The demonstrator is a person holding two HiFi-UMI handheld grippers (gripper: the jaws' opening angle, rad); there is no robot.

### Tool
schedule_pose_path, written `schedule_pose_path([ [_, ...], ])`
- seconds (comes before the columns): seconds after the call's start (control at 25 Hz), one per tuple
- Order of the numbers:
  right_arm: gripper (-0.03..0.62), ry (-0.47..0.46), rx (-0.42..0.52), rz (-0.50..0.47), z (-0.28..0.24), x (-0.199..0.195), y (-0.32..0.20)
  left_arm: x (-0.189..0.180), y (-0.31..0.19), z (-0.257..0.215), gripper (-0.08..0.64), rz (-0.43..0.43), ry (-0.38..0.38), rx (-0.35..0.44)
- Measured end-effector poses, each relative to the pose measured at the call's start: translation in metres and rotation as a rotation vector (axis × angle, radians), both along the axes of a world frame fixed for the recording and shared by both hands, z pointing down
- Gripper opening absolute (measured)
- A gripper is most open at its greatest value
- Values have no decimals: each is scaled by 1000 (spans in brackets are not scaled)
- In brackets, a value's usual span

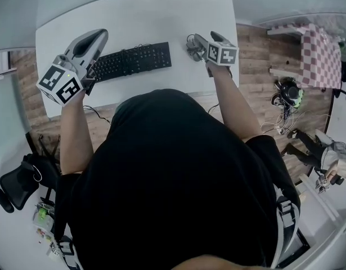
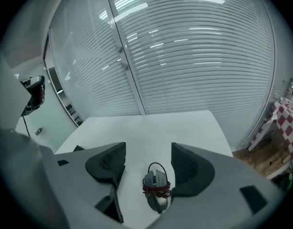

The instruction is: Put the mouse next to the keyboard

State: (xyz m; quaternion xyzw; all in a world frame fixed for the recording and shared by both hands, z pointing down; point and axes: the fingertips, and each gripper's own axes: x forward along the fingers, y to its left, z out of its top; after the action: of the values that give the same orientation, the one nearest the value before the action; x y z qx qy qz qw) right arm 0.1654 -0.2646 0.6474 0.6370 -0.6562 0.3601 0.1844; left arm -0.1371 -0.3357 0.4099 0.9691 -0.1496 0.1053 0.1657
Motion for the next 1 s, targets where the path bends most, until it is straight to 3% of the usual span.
schedule_pose_path([
  [0.16,249,6,89,-5,-30,3,-7,7,5,-8,20,0,10,17],
  [0.72,121,21,274,-45,-111,0,-11,15,20,-15,20,-2,22,24],
  [1.0,87,37,338,-57,-140,-3,-7,16,25,-19,20,-8,44,31],
])
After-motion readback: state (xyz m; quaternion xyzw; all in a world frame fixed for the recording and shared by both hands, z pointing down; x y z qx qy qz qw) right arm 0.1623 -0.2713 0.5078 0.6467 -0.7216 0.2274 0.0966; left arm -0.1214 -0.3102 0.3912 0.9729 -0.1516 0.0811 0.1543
